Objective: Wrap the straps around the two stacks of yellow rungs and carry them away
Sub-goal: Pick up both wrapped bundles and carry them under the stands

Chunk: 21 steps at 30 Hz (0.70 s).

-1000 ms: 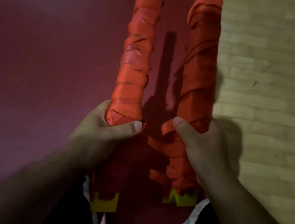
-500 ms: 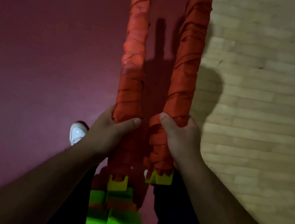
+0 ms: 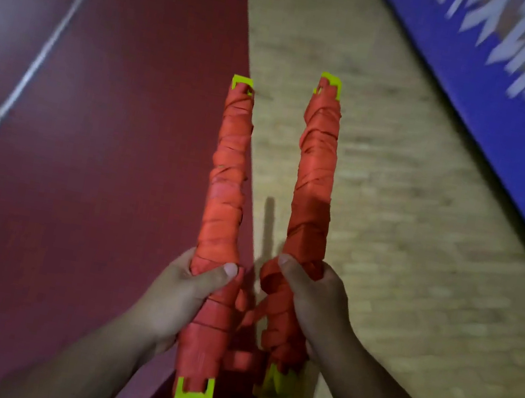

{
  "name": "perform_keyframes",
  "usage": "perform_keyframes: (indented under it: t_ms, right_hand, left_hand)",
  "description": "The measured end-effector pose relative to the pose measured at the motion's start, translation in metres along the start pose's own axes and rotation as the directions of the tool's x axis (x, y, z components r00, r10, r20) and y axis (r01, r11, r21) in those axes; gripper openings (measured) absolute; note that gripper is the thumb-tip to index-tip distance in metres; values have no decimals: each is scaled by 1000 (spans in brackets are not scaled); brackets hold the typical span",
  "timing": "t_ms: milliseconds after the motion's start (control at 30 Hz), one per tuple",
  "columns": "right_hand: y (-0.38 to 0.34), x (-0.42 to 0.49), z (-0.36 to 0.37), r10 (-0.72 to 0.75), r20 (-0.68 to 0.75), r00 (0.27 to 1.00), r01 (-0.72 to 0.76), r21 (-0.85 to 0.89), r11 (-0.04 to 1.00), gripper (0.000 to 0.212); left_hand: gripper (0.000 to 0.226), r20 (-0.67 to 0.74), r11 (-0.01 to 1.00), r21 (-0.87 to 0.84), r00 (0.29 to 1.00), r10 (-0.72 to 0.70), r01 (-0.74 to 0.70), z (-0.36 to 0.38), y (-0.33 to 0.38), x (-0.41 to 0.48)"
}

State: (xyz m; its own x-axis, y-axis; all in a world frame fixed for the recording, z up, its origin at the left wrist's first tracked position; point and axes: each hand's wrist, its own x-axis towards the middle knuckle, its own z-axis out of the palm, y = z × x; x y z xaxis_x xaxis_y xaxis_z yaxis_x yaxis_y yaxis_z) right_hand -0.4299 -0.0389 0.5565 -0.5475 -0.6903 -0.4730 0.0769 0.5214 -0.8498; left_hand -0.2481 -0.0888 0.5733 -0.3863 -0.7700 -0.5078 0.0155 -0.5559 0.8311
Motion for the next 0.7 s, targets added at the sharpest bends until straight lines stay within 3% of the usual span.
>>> perform_keyframes:
  t_ms: [100,267,367,467,700]
  right_hand:
    - [-57,-9,-42,-88,-5,996,89,70,994,55]
    - [-125,-21,-95,-256,-150,955,278,149,949,47]
    - [-147,-26,-114,-272,-241,932,314,158,936,64]
    - [-164,-34,-139,-243,-360,901,323,181,929,52]
    - [-168,-47,-221,-198,-678,708,351,95,931,66]
  left_hand:
    - [45,66,994,15,993,103,-104,50,52,-10]
    - [40,216,970,-2,947,236,-241,123,124,-15]
    - [50,313,946,52,905,289,-320,146,150,-10]
    - [50,386,919,118,870,306,-376,161,168,4]
    - [38,629,877,176,737,248,-446,248,185,34]
